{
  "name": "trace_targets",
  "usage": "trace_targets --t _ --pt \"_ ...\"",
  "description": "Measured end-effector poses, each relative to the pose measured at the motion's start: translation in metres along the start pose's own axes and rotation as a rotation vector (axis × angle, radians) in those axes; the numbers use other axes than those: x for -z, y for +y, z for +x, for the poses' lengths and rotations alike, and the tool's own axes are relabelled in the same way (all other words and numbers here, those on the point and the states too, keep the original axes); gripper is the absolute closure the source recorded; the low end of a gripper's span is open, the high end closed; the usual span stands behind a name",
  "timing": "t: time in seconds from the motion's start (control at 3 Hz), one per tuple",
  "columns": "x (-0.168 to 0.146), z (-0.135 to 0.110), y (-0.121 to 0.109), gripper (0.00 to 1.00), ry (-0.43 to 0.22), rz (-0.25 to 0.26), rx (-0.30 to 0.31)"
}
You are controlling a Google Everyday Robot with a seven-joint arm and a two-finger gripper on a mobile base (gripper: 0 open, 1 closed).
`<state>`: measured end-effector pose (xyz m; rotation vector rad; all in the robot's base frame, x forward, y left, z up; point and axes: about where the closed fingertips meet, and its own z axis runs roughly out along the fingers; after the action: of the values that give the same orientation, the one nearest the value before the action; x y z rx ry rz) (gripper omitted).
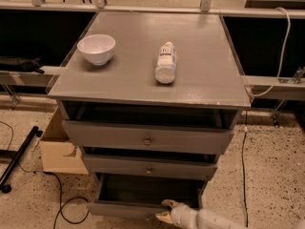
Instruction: Open bottom drawer
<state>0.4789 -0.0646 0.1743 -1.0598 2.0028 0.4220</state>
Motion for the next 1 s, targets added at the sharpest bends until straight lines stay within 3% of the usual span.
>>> trace_targets --t 0.33,1.0 --pt "0.0056 0.0142 0.0134 1.0 0.013 -0.011 0.013" --pt "0.0092 0.0114 0.0195 1.0 0.022 -0.016 0.019"
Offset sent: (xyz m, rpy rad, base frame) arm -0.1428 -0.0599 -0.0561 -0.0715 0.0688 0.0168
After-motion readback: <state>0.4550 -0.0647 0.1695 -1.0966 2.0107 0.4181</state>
